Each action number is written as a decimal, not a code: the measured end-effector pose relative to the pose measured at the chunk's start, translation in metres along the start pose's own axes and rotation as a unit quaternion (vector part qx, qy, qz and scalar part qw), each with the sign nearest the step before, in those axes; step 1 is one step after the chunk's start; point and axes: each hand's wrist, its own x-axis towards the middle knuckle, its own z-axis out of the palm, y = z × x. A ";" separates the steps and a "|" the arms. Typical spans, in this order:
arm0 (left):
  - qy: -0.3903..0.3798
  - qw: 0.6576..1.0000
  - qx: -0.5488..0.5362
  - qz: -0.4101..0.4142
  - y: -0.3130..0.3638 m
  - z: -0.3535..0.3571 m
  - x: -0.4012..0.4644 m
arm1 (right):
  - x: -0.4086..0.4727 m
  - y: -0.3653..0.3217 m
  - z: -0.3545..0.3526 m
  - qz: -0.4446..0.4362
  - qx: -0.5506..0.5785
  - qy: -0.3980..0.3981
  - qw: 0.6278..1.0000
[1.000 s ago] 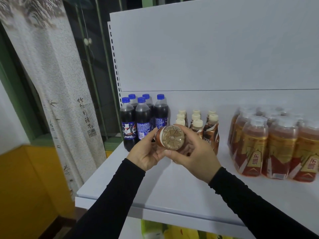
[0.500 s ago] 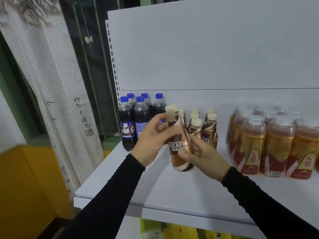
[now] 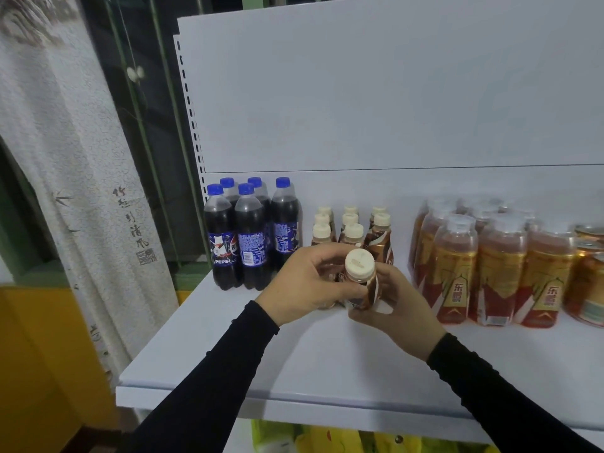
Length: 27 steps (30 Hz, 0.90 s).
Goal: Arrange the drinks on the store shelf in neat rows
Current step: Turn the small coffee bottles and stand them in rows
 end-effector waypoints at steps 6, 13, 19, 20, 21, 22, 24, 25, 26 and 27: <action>-0.018 1.000 -0.004 0.004 0.001 0.004 0.004 | -0.005 0.002 -0.005 0.002 -0.023 0.014 1.000; -0.026 0.999 0.021 0.012 0.002 0.007 0.006 | -0.011 0.003 -0.007 0.009 -0.027 0.010 1.000; -0.022 0.994 0.097 0.033 0.018 0.004 0.027 | -0.022 0.009 -0.015 0.027 -0.037 -0.016 0.999; -0.037 0.989 0.135 0.036 0.023 0.003 0.032 | -0.023 0.010 -0.017 0.030 -0.039 -0.026 0.998; -0.053 0.982 0.175 0.039 0.026 0.004 0.038 | -0.025 0.011 -0.020 0.031 -0.045 -0.037 0.998; -0.068 0.974 0.213 0.044 0.030 0.004 0.044 | -0.026 0.011 -0.023 0.033 -0.053 -0.045 0.997; -0.083 0.959 0.265 0.048 0.036 0.008 0.056 | -0.027 0.011 -0.028 0.043 -0.069 -0.052 0.995; -0.085 0.956 0.277 0.050 0.037 0.011 0.063 | -0.027 0.011 -0.031 0.049 -0.076 -0.051 0.995; -0.086 0.953 0.284 0.054 0.038 0.014 0.069 | -0.027 0.011 -0.033 0.056 -0.088 -0.046 0.993; -0.088 0.950 0.294 0.058 0.037 0.017 0.076 | -0.027 0.010 -0.036 0.063 -0.105 -0.043 0.992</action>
